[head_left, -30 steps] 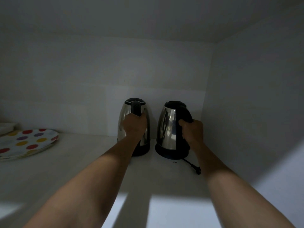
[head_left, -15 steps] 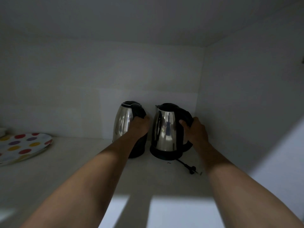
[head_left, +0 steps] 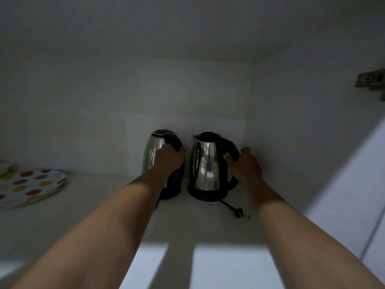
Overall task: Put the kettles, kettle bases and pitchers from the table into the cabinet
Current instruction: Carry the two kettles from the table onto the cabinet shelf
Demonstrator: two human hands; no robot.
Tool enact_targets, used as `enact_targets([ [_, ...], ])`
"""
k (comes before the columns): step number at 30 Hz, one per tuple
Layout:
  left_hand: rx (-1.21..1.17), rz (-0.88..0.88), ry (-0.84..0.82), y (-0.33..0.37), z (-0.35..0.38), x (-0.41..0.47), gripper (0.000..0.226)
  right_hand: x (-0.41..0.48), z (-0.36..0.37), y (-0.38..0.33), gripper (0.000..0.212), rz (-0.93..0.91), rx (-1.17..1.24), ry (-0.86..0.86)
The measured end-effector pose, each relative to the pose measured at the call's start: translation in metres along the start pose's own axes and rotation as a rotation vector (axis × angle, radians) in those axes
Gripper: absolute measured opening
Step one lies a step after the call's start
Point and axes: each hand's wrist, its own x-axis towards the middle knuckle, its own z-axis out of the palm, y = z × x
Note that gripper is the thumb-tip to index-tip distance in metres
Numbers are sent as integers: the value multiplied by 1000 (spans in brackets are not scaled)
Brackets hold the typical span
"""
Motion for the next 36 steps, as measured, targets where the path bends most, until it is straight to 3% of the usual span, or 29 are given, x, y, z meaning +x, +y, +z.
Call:
enact_targets([
  [4,91,22,40,16,-22,-12,66,-9,-13,-10,83,2,-103,43],
  [8,205,79,-22,21,-47,-28,50,-29,-23,-21,80,7,-188,37],
  [11,328,176,-32,16,-64,-39,51,-51,-32,-36,77,-52,-214,25],
  [15,281,250,-41,19,-91,-73,57,-75,-48,-65,71,-106,-255,-8],
  [20,543,304,-12,3,-141,-130,65,-135,-64,-103,64,-184,-278,-42],
  [26,661,331,59,-18,-202,-220,65,-232,-76,-139,61,-290,-314,-99],
  [36,717,130,183,-108,-320,-386,65,-400,-48,-208,62,-479,-206,-274],
])
